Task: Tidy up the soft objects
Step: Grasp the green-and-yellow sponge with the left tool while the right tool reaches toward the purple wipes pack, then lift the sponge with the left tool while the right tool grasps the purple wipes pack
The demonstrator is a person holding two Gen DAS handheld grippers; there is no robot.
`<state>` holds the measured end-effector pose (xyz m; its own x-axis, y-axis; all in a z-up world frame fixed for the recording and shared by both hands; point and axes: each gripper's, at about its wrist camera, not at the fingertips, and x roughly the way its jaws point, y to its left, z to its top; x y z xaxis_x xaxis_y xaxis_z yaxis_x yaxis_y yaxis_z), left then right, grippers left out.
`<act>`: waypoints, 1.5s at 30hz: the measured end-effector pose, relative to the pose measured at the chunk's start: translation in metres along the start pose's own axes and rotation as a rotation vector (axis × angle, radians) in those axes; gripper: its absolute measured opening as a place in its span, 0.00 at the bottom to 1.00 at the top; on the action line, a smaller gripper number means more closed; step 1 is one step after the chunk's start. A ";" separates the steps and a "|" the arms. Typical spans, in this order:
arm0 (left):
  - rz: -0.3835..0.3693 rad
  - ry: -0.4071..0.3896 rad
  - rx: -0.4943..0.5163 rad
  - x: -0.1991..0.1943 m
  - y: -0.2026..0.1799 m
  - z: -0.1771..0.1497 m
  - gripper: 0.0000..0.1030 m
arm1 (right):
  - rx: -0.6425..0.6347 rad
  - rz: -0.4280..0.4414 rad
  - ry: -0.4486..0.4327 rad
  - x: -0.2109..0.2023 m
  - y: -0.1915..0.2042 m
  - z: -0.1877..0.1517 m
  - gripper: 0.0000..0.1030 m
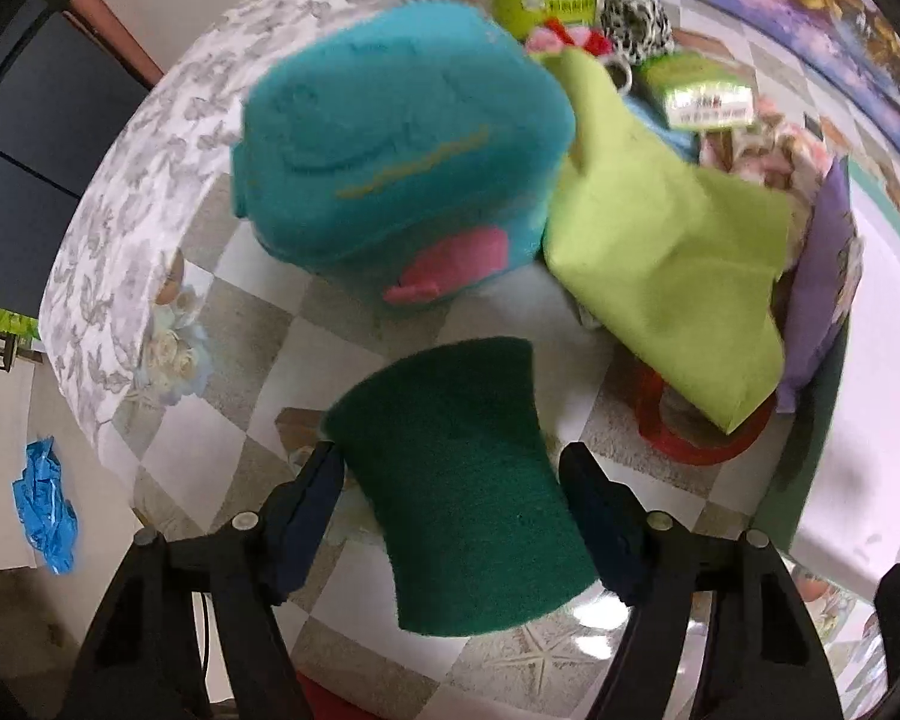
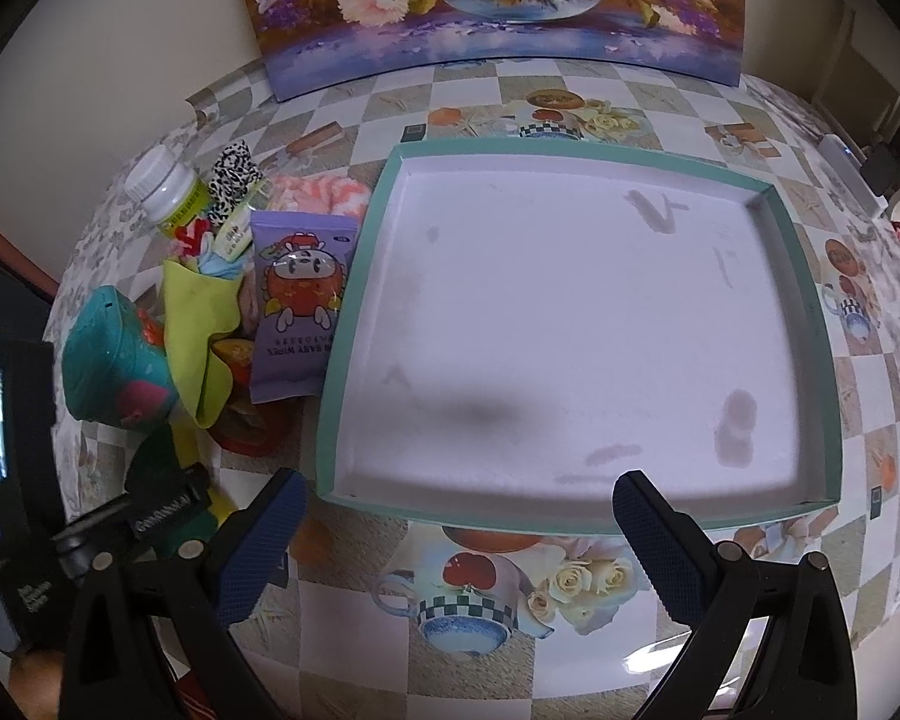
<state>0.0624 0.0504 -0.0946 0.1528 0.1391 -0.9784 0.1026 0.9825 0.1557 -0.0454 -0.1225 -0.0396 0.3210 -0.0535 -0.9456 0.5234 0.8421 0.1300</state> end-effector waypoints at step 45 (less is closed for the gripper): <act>-0.033 -0.342 -0.016 -0.112 -0.025 0.069 0.69 | 0.038 0.226 -0.044 0.003 -0.005 0.099 0.93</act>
<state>0.1106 0.0017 0.0210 0.4702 0.0602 -0.8805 0.0979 0.9880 0.1198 0.0312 -0.1806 -0.0137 0.4673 0.1104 -0.8772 0.4632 0.8145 0.3492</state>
